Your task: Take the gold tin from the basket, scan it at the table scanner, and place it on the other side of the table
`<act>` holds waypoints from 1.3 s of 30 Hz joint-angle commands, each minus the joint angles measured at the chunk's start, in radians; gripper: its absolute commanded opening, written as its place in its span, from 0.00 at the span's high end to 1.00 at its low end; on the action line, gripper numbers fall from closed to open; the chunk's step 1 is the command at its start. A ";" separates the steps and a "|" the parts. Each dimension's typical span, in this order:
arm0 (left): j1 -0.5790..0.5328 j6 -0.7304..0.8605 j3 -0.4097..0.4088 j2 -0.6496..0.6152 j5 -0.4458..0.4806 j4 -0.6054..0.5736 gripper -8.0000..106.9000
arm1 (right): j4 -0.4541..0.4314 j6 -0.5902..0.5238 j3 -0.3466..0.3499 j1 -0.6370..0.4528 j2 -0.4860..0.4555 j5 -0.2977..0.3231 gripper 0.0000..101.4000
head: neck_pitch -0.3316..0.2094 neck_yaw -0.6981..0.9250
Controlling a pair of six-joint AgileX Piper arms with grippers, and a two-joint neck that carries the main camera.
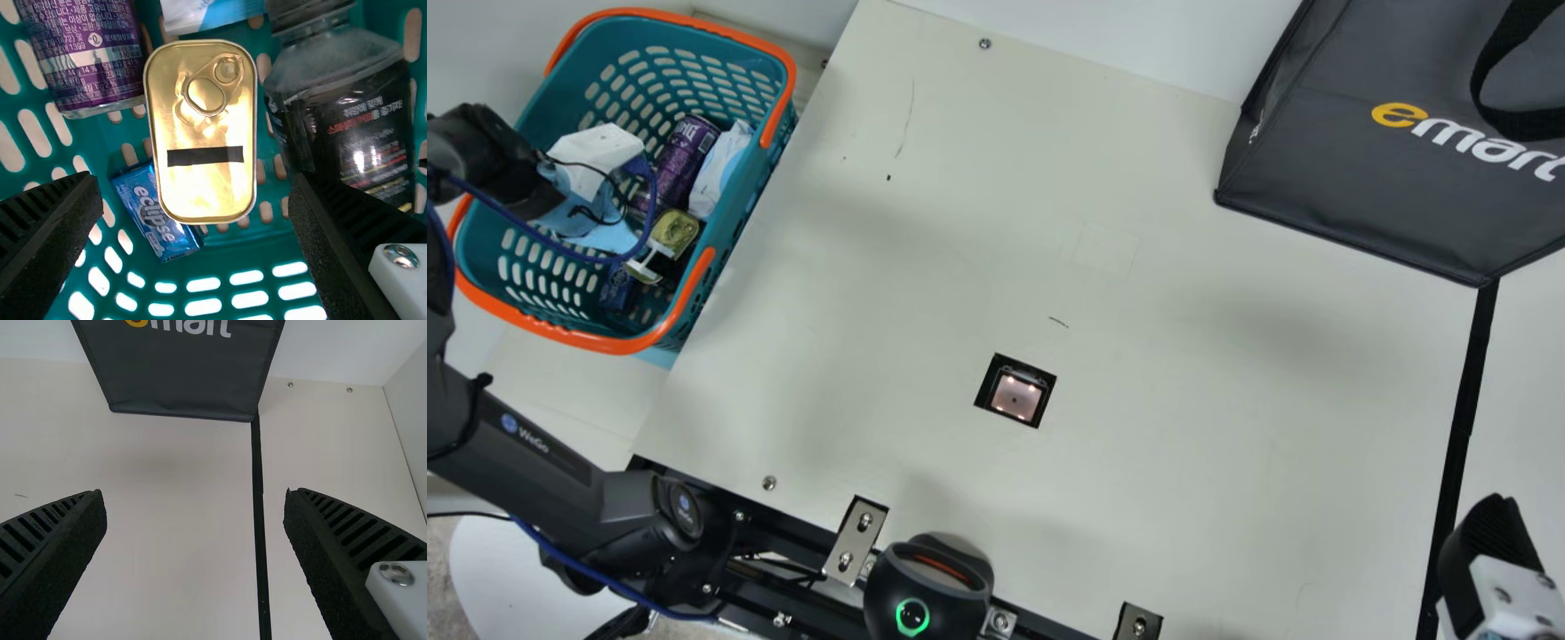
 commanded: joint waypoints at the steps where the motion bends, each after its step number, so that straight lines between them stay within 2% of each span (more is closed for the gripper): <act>1: 0.000 0.008 0.003 0.006 -0.014 0.001 0.15 | 0.000 0.000 0.000 0.000 0.000 0.000 0.06 | -0.030 0.004; 27: -0.023 0.027 0.053 0.060 -0.102 -0.019 0.15 | 0.000 0.000 0.000 0.000 0.000 0.000 0.06 | -0.030 0.004; 39: -0.034 -0.017 0.056 0.071 -0.120 -0.022 0.84 | 0.000 0.000 0.000 0.000 0.000 0.000 0.06 | -0.030 0.004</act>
